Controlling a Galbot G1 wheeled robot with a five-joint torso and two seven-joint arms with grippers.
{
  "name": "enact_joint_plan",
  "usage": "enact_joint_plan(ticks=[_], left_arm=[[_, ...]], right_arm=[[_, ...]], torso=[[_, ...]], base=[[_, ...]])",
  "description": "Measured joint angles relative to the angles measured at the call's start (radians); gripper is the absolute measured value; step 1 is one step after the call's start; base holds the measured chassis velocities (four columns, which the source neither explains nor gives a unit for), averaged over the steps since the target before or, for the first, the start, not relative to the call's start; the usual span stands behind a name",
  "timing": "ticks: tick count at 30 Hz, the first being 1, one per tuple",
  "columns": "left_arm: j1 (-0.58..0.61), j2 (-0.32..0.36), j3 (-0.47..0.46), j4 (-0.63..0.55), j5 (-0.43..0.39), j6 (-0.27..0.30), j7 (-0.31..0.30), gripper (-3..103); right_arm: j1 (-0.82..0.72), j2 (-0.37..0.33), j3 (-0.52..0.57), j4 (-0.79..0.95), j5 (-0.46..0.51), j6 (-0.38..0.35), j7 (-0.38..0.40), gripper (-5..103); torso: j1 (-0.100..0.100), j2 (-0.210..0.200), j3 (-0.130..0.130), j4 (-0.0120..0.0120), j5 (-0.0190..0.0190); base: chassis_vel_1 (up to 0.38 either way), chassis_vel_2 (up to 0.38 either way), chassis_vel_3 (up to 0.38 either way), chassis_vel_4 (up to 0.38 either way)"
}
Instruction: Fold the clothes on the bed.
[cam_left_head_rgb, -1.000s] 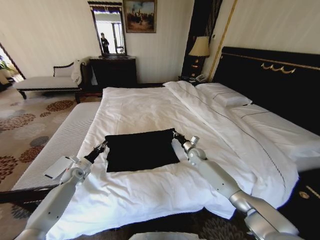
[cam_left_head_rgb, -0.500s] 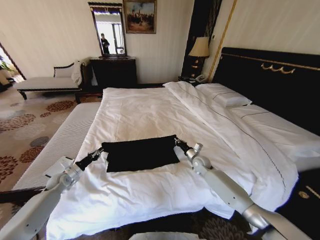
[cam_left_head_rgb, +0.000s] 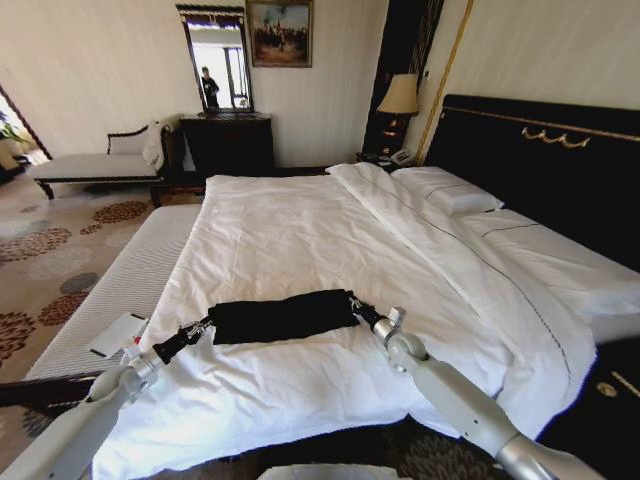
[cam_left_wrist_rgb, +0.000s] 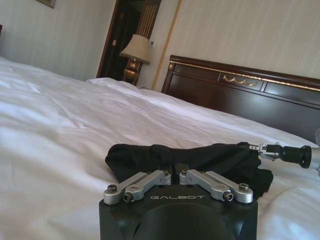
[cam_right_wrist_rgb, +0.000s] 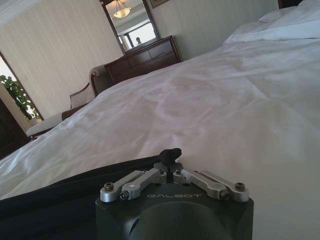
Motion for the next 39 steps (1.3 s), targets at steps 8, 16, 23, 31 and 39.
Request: enact_joint_plan(ticks=[8, 16, 23, 31, 39], left_arm=[[-0.001, 0.015, -0.067, -0.027, -0.042, -0.008, -0.014, 22], [-0.057, 0.043, -0.116, -0.039, -0.106, -0.003, 0.029, 49], [-0.176, -0.077, -0.043, -0.11, 0.011, 0.093, -0.309, 77], [-0.133, -0.08, 0.014, -0.286, 0.191, 0.329, -0.756, 99], [0.026, 0.023, -0.015, -0.361, 0.35, 0.325, -0.697, 100]], right_arm=[[-0.055, -0.052, 0.053, 0.158, 0.018, -0.035, 0.072, 24], [-0.123, -0.122, 0.14, 0.353, 0.061, -0.082, 0.118, 51], [0.123, -0.047, 0.003, 0.214, 0.116, -0.221, 0.286, 78], [0.249, 0.018, -0.13, 0.168, 0.28, -0.478, 0.559, 99], [0.186, -0.005, -0.132, 0.194, 0.264, -0.545, 0.603, 100]], torso=[[0.0, 0.0, 0.0, -0.0003, 0.0002], [0.0, 0.0, 0.0, -0.0006, -0.0002], [0.0, 0.0, 0.0, -0.0001, -0.0008], [0.0, 0.0, 0.0, -0.0001, 0.0002], [0.0, 0.0, 0.0, -0.0002, 0.0001]], base=[[0.0, 0.0, 0.0, 0.0], [0.0, 0.0, 0.0, 0.0], [0.0, 0.0, 0.0, 0.0], [0.0, 0.0, 0.0, 0.0], [0.0, 0.0, 0.0, 0.0]])
